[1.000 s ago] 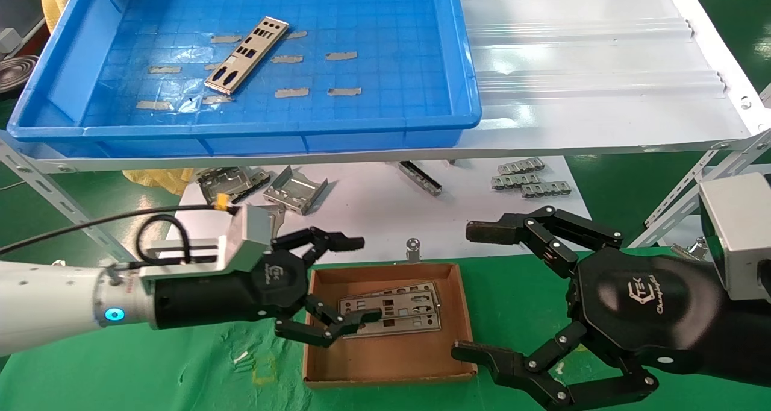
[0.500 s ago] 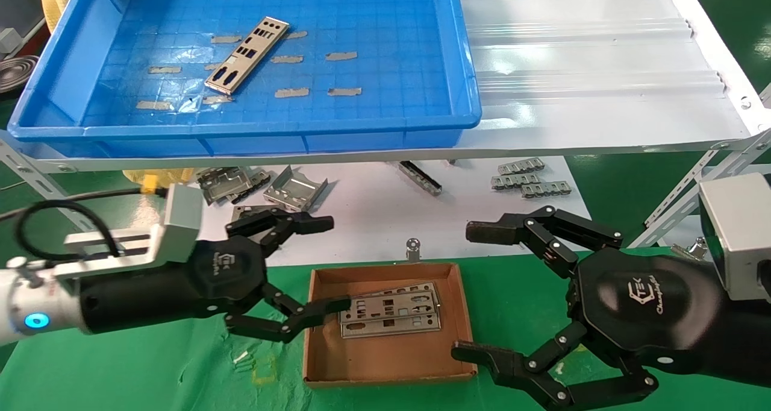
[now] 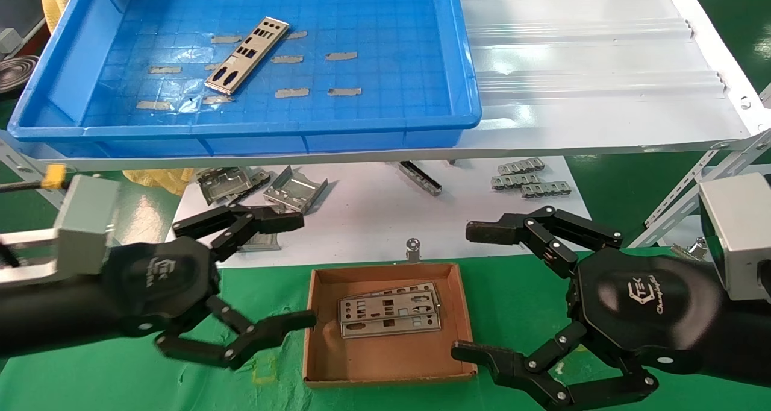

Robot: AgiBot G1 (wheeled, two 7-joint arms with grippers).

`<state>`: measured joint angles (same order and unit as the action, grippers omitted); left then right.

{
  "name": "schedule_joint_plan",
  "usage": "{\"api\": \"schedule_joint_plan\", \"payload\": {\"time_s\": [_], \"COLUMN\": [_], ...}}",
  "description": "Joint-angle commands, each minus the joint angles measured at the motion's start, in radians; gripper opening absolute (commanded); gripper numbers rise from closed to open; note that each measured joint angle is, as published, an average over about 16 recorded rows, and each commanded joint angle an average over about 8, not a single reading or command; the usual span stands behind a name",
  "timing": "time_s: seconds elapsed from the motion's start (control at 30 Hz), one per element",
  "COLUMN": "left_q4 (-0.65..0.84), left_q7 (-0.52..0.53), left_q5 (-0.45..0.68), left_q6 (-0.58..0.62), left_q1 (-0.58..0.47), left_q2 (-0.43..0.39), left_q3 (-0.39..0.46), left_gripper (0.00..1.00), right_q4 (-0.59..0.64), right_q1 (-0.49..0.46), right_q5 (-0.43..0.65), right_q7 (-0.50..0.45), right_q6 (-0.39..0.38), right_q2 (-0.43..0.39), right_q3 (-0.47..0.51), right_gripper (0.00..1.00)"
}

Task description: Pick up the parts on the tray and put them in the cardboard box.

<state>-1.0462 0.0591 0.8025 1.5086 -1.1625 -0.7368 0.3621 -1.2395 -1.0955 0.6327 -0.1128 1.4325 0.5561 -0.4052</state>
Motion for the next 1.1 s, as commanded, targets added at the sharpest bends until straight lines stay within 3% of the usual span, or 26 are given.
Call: {"api": "schedule_joint_plan", "payload": {"time_s": [0.03, 0.47, 1.1], "left_q4": [-0.04, -0.257, -0.245], "left_q7": [0.021, 0.134, 0.13], "left_q5": [-0.012, -0.078, -0.075], "left_q6": [-0.002, -0.013, -0.014], "left_q1": [0.015, 0.094, 0.091], "left_q2": [0.021, 0.135, 0.129], "left_q3": [-0.014, -0.089, -0.085], "left_gripper": [1.0, 1.0, 1.0], "right_q4": [0.0, 0.0, 0.0], "right_q1": [0.0, 0.0, 0.0], "right_q5": [0.0, 0.0, 0.0], "right_q7": [0.0, 0.0, 0.0], "right_q6": [0.0, 0.0, 0.0], "right_q2": [0.0, 0.0, 0.0], "right_q3": [0.0, 0.0, 0.0], "right_gripper": [1.0, 1.0, 1.0]}}
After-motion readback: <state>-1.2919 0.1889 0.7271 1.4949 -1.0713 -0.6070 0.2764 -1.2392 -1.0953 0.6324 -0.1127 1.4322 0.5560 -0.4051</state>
